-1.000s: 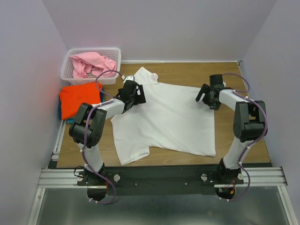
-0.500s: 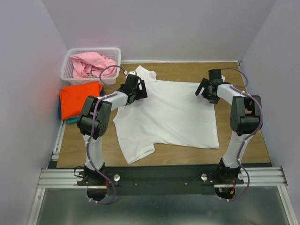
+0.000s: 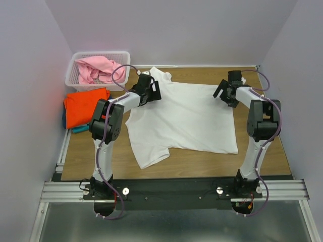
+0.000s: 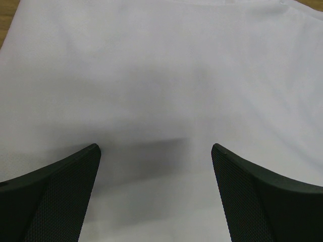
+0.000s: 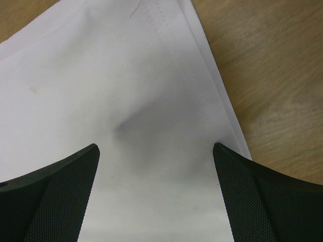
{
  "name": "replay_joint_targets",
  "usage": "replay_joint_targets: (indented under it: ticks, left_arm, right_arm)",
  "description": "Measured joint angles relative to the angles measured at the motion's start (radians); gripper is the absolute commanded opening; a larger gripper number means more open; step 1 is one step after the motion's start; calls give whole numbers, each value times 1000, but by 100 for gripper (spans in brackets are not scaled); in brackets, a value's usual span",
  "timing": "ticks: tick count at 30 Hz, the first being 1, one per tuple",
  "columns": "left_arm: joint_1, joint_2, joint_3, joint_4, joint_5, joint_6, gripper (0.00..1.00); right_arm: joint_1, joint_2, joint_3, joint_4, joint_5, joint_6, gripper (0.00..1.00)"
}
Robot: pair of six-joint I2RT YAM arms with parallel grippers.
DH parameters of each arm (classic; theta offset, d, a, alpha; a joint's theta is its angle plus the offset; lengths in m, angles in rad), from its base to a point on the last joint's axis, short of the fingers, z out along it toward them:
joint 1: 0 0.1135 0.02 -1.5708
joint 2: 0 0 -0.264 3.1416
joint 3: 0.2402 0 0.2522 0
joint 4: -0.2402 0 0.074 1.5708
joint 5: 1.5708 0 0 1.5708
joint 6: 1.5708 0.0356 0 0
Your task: Fold and stack the t-shirts
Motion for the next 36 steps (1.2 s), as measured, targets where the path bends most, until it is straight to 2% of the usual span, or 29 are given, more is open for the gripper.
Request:
replay_joint_targets:
  ticks: [12, 15, 17, 21, 25, 29, 36]
  left_arm:
    - [6, 1, 50, -63, 18, 13, 98]
    - [5, -53, 39, -73, 19, 13, 98]
    - [0, -133, 0, -73, 18, 12, 98]
    - [-23, -331, -134, -31, 6, 0, 98]
    - [-107, -534, -312, 3, -56, -39, 98]
    - [-227, -677, -506, 3, -102, -95, 98]
    - [-352, -932, -795, -61, -153, -242, 98]
  right_arm:
    - [-5, 38, 74, -10, -32, -13, 100]
    - [-5, -3, 74, -29, -49, -15, 100]
    - [-5, -90, 46, -35, -56, -16, 100]
    - [-5, -329, -64, -31, -58, -9, 100]
    - [-5, -574, -212, -10, -47, 16, 100]
    - [-5, -747, -374, -13, -14, 59, 100]
    - [-5, -939, -571, -29, 87, 159, 100]
